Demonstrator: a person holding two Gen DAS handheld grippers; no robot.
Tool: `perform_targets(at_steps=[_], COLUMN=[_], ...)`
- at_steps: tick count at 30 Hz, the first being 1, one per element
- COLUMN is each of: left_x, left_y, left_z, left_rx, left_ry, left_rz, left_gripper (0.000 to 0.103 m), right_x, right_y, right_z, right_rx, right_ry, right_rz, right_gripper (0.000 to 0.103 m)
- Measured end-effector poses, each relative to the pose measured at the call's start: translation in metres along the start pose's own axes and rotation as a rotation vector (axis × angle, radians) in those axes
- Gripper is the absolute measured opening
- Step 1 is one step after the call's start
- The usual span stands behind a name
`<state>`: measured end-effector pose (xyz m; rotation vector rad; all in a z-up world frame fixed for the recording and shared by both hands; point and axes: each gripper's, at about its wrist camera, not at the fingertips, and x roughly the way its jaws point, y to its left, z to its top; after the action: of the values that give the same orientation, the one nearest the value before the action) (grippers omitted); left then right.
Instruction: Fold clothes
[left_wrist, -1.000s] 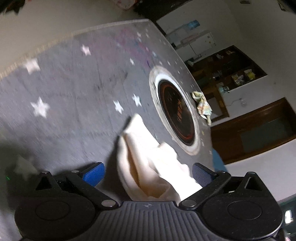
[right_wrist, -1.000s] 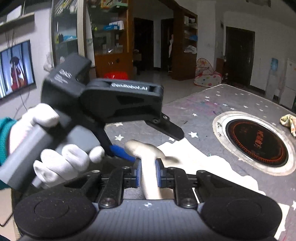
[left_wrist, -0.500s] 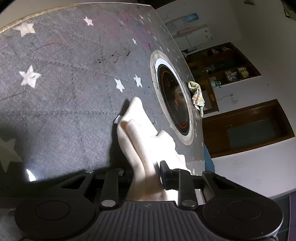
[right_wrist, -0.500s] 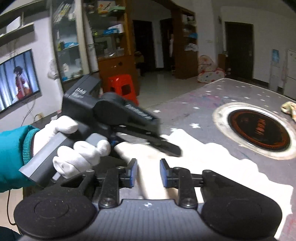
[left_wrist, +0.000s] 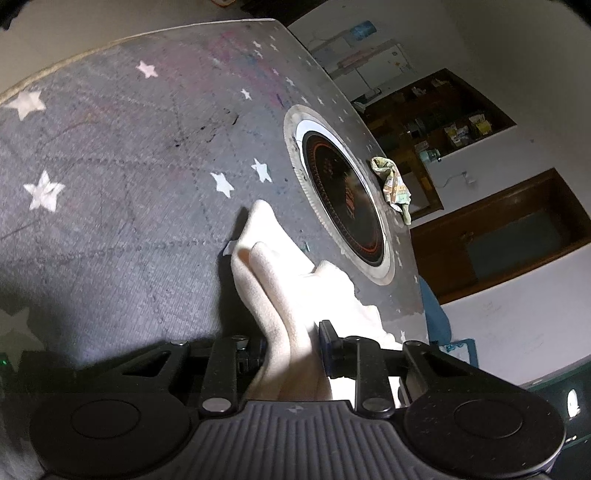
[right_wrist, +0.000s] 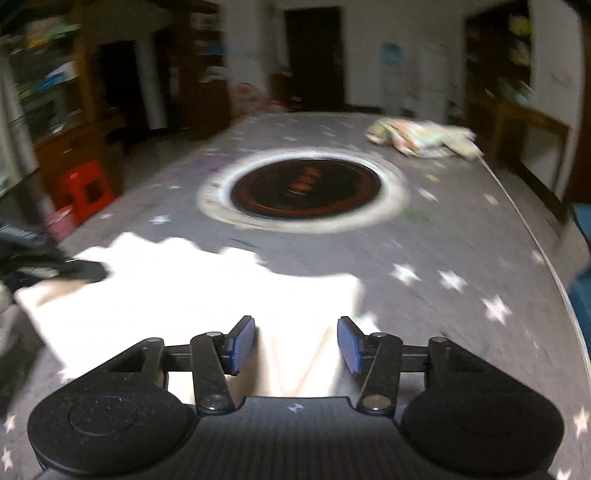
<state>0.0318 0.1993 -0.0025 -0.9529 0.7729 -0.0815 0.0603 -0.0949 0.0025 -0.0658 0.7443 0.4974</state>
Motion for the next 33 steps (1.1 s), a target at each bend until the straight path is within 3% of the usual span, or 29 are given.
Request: perform_targets(at_steps=[6, 10, 15, 17, 19, 23, 28, 29, 30, 33], left_x=[0.001, 0.002, 0.003, 0.004, 0.003, 0.002, 0.002, 0.002, 0.002, 0.000], left_y=[-0.004, -0.005, -0.008, -0.009, -0.009, -0.009, -0.010, -0.011, -0.011, -0.015], left_z=[0.000, 0.000, -0.001, -0.001, -0.001, -0.001, -0.001, -0.002, -0.002, -0.002], left_rx=[0.024, 0.038, 0.056, 0.062, 0.063, 0.069, 0.078, 0.081, 0.084, 0.103], left_ry=[-0.003, -0.006, -0.012, -0.014, -0.014, -0.018, -0.021, -0.022, -0.023, -0.029], left_rz=[0.016, 0.027, 0.039, 0.043, 0.047, 0.053, 0.058, 0.060, 0.062, 0.068], left_gripper=[0.028, 0.028, 0.028, 0.028, 0.028, 0.028, 0.028, 0.028, 0.028, 0.026], right_x=[0.011, 0.014, 0.011, 0.010, 0.010, 0.008, 0.009, 0.009, 0.009, 0.007], right_y=[-0.017, -0.014, -0.012, -0.012, -0.012, -0.012, -0.014, -0.013, -0.011, -0.008], right_z=[-0.003, -0.002, -0.003, -0.003, -0.003, -0.003, -0.006, -0.006, -0.006, -0.006], right_rx=[0.117, 0.122, 0.129, 0.132, 0.135, 0.140, 0.159, 0.160, 0.161, 0.164], right_ry=[0.022, 0.021, 0.018, 0.016, 0.014, 0.010, 0.006, 0.008, 0.008, 0.003], right_rz=[0.044, 0.043, 0.045, 0.044, 0.044, 0.043, 0.055, 0.065, 0.076, 0.099], right_gripper=[0.056, 0.055, 0.033, 0.031, 0.031, 0.051, 0.052, 0.045, 0.033, 0.019])
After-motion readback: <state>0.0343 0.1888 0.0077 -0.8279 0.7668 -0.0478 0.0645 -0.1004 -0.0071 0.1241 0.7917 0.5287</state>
